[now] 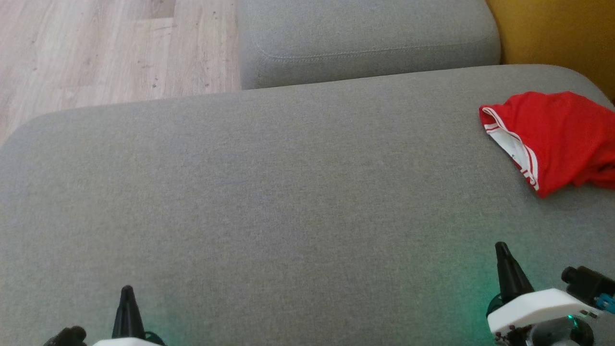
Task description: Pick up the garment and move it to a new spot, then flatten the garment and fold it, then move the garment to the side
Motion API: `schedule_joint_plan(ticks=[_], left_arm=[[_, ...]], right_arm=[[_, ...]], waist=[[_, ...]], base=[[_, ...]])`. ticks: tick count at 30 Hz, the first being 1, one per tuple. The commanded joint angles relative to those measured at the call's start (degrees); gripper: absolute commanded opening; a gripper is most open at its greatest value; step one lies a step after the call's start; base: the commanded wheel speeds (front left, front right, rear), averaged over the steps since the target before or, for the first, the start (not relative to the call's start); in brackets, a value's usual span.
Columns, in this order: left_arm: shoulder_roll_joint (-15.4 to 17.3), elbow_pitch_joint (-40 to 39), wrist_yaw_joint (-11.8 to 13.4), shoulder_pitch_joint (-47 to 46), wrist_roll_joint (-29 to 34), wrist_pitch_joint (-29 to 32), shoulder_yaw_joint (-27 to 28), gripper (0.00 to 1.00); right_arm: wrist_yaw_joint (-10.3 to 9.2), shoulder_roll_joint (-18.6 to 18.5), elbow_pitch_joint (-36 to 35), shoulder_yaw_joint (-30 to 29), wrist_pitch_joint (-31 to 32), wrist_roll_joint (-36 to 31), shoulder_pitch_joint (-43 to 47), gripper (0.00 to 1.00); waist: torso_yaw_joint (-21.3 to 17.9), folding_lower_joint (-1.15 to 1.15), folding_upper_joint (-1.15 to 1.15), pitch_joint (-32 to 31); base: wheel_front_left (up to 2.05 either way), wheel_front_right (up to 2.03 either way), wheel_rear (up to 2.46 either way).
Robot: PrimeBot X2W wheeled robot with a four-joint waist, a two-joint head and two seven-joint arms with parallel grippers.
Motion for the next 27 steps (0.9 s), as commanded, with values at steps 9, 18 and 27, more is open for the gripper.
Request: schedule_joint_plan(ticks=[9,18,27], left_arm=[[0.1,-2.8,-0.6,-3.3,-6.1,1.9,2.0,0.0],[-0.1,-3.5,-0.8,-4.0,-10.6,3.2,2.6,0.0],[-0.4,-4.4,-1.0,-4.7,-15.6,4.7,3.2,0.0]], right_arm=[[-0.02,0.2,-2.1,-0.8,0.7,7.1,-4.0,0.0],[-0.02,0.3,-2.2,-1.3,1.3,12.3,-4.6,0.0],[-0.02,0.4,-2.3,-1.9,2.0,18.1,-5.3,0.0]], waist=[[0.1,0.0,0.0,0.1],[0.2,-0.01,0.0,0.2],[0.4,-0.01,0.0,0.2]], base=[[0.0,0.0,0.0],[0.0,0.0,0.0],[0.0,0.0,0.0]])
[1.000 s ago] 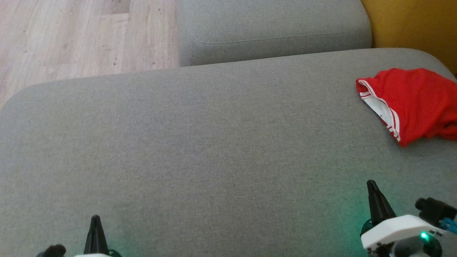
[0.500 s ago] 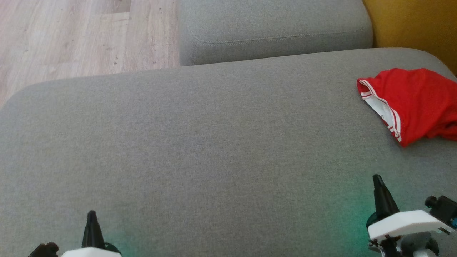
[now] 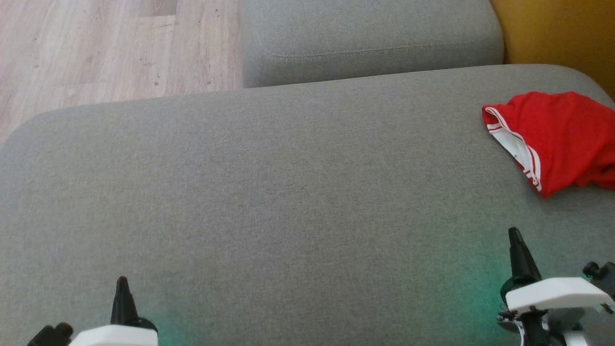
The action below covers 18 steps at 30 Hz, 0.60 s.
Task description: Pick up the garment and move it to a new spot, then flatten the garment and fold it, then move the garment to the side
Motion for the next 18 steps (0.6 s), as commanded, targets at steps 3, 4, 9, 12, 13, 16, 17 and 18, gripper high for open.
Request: schedule_joint_plan(ticks=[3,4,9,12,13,16,17,18], left_arm=[[0.1,-2.3,-0.5,-3.5,-2.4,0.6,2.0,0.0],[0.1,-2.3,-0.5,-3.6,-2.9,0.8,2.0,0.0],[-0.1,-2.8,-0.6,-4.0,-5.7,1.6,2.4,0.0],[-0.2,-3.1,-0.7,-4.2,-7.4,2.1,2.6,0.0],[-0.2,-3.2,-0.7,-4.3,-7.9,2.3,2.7,0.0],[-0.3,-3.4,-0.8,-4.6,-9.6,2.8,2.9,0.0],[-0.3,-3.5,-0.9,-4.6,-10.2,2.9,2.9,0.0],[-0.4,-3.6,-0.9,-4.7,-10.7,3.1,3.0,0.0]], right_arm=[[-0.02,0.0,-2.2,0.0,0.3,2.9,-3.0,0.0],[-0.02,0.0,-2.2,-0.1,0.4,3.5,-3.1,0.0],[-0.02,0.1,-2.3,-0.4,0.8,6.8,-3.5,0.0],[-0.03,0.2,-2.3,-0.6,1.0,8.7,-3.7,0.0],[-0.03,0.2,-2.3,-0.7,1.1,9.3,-3.8,0.0],[-0.03,0.2,-2.3,-0.9,1.3,11.2,-4.0,0.0],[-0.03,0.2,-2.3,-1.0,1.4,11.9,-4.1,0.0],[-0.03,0.2,-2.3,-1.0,1.4,12.5,-4.2,0.0]], waist=[[0.0,0.0,0.0,0.0],[0.1,0.0,0.0,0.0],[0.1,0.0,0.0,0.1],[0.2,0.0,0.0,0.1],[0.2,0.0,0.0,0.1],[0.2,0.0,0.0,0.1],[0.2,0.0,0.0,0.1],[0.2,0.0,0.0,0.2]], base=[[0.0,0.0,0.0],[0.0,0.0,0.0],[0.0,0.0,0.0],[0.0,0.0,0.0],[0.0,0.0,0.0],[0.0,0.0,0.0],[0.0,0.0,0.0],[0.0,0.0,0.0]])
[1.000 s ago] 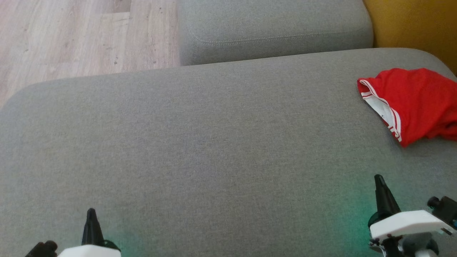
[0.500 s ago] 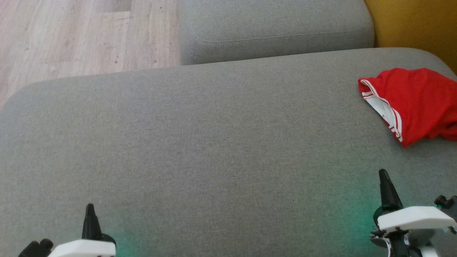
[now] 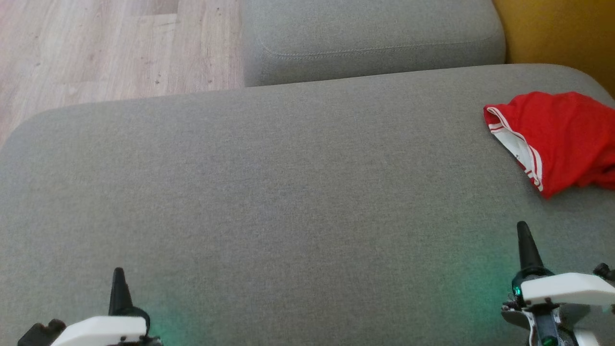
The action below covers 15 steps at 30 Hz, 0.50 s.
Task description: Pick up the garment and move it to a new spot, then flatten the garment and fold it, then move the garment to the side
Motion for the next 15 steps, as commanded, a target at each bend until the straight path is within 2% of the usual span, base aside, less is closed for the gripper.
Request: schedule_joint_plan(ticks=[1,15], left_arm=[[0.1,-2.1,-0.4,-3.5,-1.3,0.3,1.6,0.0],[-0.3,-3.4,-0.8,-4.6,-9.1,2.6,2.6,0.0]], right_arm=[[-0.03,-0.1,-2.1,0.4,0.3,1.6,-3.1,0.0],[-0.03,0.1,-2.2,-0.5,1.3,10.6,-4.2,0.0]], waist=[[0.0,0.0,0.0,0.0],[0.2,0.0,0.0,0.1]], base=[[0.0,0.0,0.0],[0.0,0.0,0.0]])
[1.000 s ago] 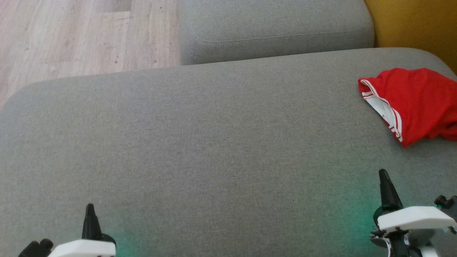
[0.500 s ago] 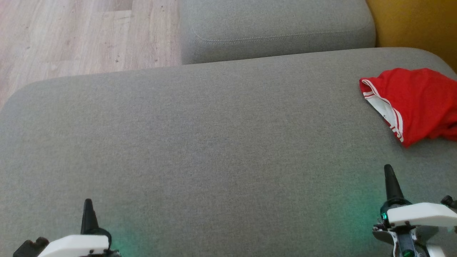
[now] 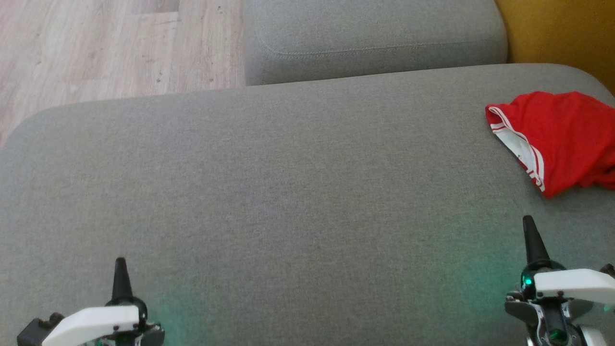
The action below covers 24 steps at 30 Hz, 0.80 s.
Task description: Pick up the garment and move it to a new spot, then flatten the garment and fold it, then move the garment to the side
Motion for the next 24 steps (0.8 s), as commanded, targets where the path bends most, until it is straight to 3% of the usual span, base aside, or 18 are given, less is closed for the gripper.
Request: schedule_joint_plan(ticks=[1,24], left_arm=[[0.3,-2.3,-0.6,-3.3,-1.3,0.5,2.1,0.0],[-0.5,-4.5,-1.3,-5.3,-14.7,4.5,3.8,0.0]], right_arm=[[-0.03,-0.1,-2.2,0.4,0.5,1.7,-3.1,0.0],[-0.04,0.2,-2.4,-1.1,2.2,17.2,-4.9,0.0]], waist=[[0.0,0.0,0.0,0.0],[0.3,0.0,0.0,0.2]], base=[[0.0,0.0,0.0],[0.0,0.0,0.0]])
